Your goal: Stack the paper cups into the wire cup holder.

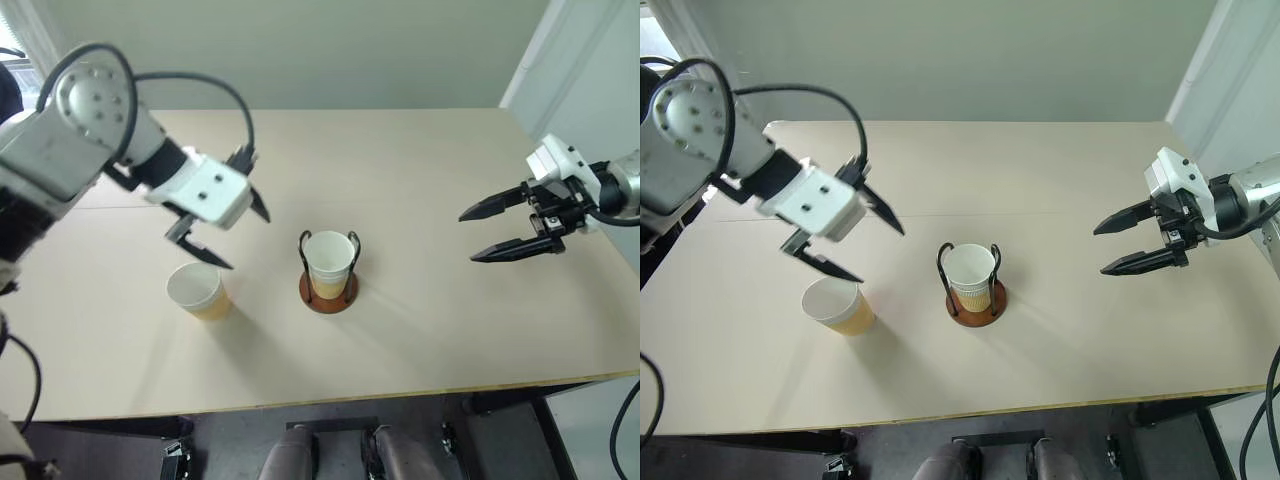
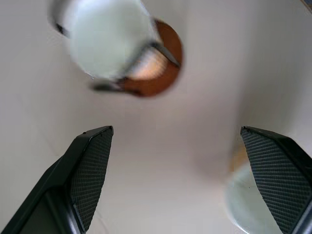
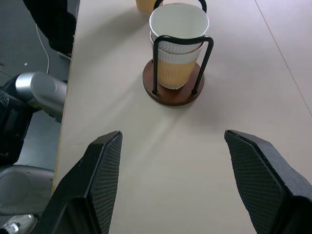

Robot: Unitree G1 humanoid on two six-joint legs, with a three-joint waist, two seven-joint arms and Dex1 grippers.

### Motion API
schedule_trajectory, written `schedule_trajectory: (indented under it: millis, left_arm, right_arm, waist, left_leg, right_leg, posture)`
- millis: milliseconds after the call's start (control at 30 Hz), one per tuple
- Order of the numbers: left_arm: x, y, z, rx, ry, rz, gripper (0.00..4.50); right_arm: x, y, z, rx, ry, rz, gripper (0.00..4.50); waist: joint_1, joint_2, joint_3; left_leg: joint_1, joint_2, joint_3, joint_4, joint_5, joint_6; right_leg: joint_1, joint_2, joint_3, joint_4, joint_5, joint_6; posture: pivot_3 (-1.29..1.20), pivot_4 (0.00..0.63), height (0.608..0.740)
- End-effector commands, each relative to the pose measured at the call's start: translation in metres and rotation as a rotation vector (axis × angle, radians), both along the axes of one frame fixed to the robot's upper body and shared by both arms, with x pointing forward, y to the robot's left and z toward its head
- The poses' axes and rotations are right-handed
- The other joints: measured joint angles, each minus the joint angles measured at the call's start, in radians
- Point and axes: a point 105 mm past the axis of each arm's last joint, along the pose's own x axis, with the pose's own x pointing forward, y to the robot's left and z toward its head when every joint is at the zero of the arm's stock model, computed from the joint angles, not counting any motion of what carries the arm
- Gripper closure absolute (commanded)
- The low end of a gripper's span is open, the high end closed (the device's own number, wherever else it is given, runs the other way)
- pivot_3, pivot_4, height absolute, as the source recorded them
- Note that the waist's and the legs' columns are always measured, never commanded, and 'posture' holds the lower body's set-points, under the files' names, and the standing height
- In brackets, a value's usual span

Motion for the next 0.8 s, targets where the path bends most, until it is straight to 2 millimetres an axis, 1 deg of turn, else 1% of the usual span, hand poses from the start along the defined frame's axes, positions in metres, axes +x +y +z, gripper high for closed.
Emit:
schedule_trajectory:
  millis: [33, 133, 200, 400, 500, 667, 800]
  left_arm:
    - [-0.014, 0.005, 0.0, 0.084, -0.01, -0.028, 0.03]
    - [-0.026, 0.009, -0.009, 0.105, 0.042, -0.012, 0.03]
    - [-0.03, 0.012, -0.012, 0.114, 0.06, 0.007, 0.03]
    - [-0.027, 0.024, -0.018, 0.163, 0.064, 0.048, 0.03]
    - [-0.025, 0.028, -0.02, 0.191, 0.057, 0.057, 0.03]
    - [-0.02, 0.043, -0.022, 0.259, 0.014, 0.088, 0.03]
    - [-0.021, 0.053, -0.025, 0.291, 0.004, 0.111, 0.03]
  right_arm:
    - [-0.004, 0.005, 0.018, 0.019, -0.077, 0.048, 1.12]
    - [-0.008, 0.014, 0.025, 0.053, -0.098, 0.104, 1.12]
    - [-0.011, 0.018, 0.028, 0.079, -0.105, 0.135, 1.12]
    - [-0.016, 0.027, 0.035, 0.134, -0.119, 0.19, 1.12]
    - [-0.014, 0.026, 0.034, 0.129, -0.119, 0.183, 1.12]
    - [-0.01, 0.024, 0.033, 0.119, -0.115, 0.168, 1.12]
    - [-0.008, 0.025, 0.031, 0.114, -0.111, 0.166, 1.12]
  waist:
    - [0.003, 0.0, 0.0]
    - [-0.001, 0.0, 0.0]
    - [-0.003, 0.0, 0.0]
    - [-0.004, 0.0, 0.0]
    - [-0.004, 0.0, 0.0]
    - [-0.004, 0.0, 0.0]
    - [-0.006, 0.0, 0.0]
  left_leg:
    - [0.0, 0.0, 0.0, 0.0, 0.0, 0.001]
    - [0.0, 0.0, 0.0, 0.0, -0.001, 0.001]
    - [0.001, 0.0, 0.0, -0.001, 0.0, 0.0]
    - [0.002, 0.0, 0.0, -0.002, 0.001, -0.001]
    - [0.002, 0.0, 0.0, -0.001, 0.001, -0.001]
    - [0.001, 0.0, 0.0, -0.002, 0.001, -0.001]
    - [0.001, 0.0, 0.0, -0.003, 0.0, -0.002]
  right_leg:
    - [0.0, 0.0, 0.0, 0.0, 0.0, 0.0]
    - [0.0, 0.0, 0.0, 0.0, 0.001, -0.002]
    - [0.0, 0.0, 0.0, 0.001, 0.001, -0.003]
    - [-0.001, 0.0, 0.0, 0.004, 0.002, -0.006]
    - [-0.002, 0.0, 0.0, 0.003, 0.002, -0.007]
    - [-0.002, 0.0, 0.0, 0.003, 0.003, -0.007]
    - [-0.003, 0.0, 0.0, 0.003, 0.002, -0.008]
  posture:
    - [0.0, 0.15, 0.74]
    - [0.0, 0.15, 0.74]
    - [0.0, 0.15, 0.74]
    - [0.0, 0.15, 0.74]
    - [0.0, 0.15, 0.74]
    - [0.0, 0.15, 0.74]
    - [0.0, 0.15, 0.74]
